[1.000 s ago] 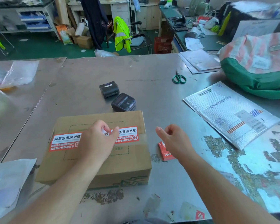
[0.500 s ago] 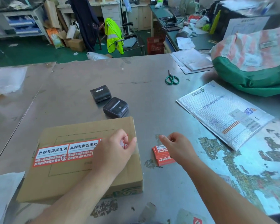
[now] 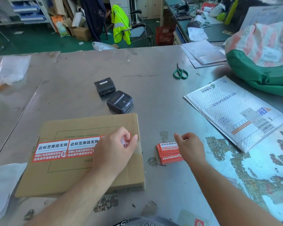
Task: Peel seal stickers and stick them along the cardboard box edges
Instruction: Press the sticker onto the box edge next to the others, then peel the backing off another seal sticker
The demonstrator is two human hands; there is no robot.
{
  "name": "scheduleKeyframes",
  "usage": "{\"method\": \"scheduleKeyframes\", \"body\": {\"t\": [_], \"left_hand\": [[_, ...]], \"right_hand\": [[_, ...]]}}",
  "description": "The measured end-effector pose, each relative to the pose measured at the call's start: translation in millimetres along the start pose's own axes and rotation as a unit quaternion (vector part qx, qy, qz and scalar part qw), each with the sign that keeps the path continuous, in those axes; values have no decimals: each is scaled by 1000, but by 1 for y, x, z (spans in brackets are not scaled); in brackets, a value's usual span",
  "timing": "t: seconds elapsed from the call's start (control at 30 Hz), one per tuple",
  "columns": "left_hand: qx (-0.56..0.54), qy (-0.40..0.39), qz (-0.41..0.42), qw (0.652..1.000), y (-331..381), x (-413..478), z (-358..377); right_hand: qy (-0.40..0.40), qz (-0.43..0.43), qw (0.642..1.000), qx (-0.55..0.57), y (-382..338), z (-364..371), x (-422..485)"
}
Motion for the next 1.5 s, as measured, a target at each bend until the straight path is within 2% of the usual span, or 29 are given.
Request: {"method": "scheduleKeyframes", "body": {"t": [0.07,0.23,0.4,0.8,1.1,1.3,1.5], "left_hand": [[0,2,1,1000,0,0,0],[12,6,-1,1000,1,1,1],[12,8,0,1000,2,2,1],[4,0,1,1000,1,4,3],[10,-3,-7,1000,1,3,2],[16,-5,-8,1000,2,2,1],[23,-6,-10,1000,4,2,1]], "right_hand": [[14,13,1000,-5,9,-4,10],[-17,35,997,-67,29,14,29],[3,61,992,-111,41,23,36],[-52,81,985,-145,58,41,57],[-100,123,983,-98,57,46,63],[-73,143,983,-92,60,37,60],[-81,143,985,-54,57,36,55]]}}
Point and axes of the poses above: each hand's wrist, its own x-axis towards the middle knuckle, its own z-axis out of the palm, y = z × x, the point moved 7 cm from there along x, towards the middle knuckle, and after that the axes turned 5 degrees about z, right-handed, at the moved point
